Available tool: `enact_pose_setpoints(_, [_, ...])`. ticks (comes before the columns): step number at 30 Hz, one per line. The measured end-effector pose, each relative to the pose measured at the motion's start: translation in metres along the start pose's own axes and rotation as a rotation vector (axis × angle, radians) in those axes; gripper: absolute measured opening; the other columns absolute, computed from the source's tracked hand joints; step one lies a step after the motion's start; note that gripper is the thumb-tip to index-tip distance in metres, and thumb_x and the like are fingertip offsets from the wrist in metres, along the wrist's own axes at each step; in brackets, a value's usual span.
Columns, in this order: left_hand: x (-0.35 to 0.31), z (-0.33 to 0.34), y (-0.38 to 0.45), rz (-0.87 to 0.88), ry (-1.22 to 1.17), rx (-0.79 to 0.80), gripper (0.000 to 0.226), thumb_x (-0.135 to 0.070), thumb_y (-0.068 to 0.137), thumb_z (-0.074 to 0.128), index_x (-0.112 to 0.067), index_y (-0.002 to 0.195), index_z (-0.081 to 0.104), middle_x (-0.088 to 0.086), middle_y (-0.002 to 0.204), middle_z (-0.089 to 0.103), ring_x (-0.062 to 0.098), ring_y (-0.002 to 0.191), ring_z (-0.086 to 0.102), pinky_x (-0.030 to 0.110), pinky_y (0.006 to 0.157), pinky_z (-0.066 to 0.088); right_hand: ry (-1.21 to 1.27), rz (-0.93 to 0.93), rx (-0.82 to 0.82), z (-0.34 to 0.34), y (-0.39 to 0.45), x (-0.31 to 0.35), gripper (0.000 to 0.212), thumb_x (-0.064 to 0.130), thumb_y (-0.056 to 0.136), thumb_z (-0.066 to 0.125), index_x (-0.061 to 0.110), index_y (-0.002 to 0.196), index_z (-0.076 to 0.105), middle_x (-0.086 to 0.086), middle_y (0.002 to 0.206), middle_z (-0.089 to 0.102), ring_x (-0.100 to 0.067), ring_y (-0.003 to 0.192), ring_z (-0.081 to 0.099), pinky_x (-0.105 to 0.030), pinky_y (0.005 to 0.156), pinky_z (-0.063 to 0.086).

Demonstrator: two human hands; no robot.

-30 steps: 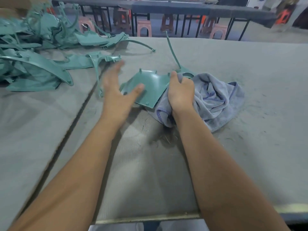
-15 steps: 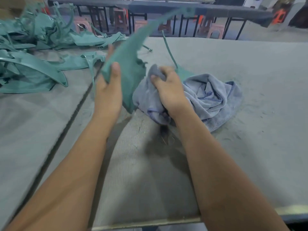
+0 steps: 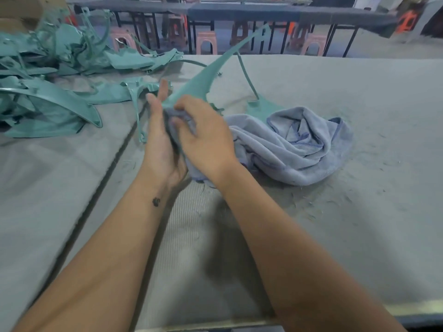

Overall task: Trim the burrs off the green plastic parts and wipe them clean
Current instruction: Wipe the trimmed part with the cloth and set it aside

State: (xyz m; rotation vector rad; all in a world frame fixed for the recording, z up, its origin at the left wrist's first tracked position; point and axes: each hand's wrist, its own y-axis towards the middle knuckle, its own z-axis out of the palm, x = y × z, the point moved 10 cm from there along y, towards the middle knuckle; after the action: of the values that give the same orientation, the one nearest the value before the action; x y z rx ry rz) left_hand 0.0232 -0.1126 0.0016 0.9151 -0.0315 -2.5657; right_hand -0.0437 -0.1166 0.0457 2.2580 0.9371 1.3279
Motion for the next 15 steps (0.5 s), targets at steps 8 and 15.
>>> enact_pose_setpoints(8, [0.018,0.000,0.002,-0.109,0.000,0.073,0.046,-0.049,0.101,0.037,-0.014,0.119,0.060,0.011,0.117,0.067,0.023,0.113,0.062,0.037,0.098,0.049,-0.216,-0.056,-0.184,-0.023,0.015,0.004,0.005,0.023,0.093,0.046,0.019,0.091,0.048,-0.003,0.085,0.053,-0.025,0.076,0.051,-0.032,0.055,0.038])
enact_pose_setpoints(15, [0.005,-0.014,0.002,0.060,0.456,0.056,0.014,-0.027,0.103,0.044,-0.022,0.104,0.057,0.005,0.093,0.069,0.017,0.081,0.065,0.034,0.073,0.056,-0.559,0.222,-0.190,-0.035,0.036,-0.052,0.021,0.007,0.090,0.045,0.016,0.108,0.049,-0.003,0.091,0.038,-0.024,0.081,0.036,-0.035,0.061,0.029])
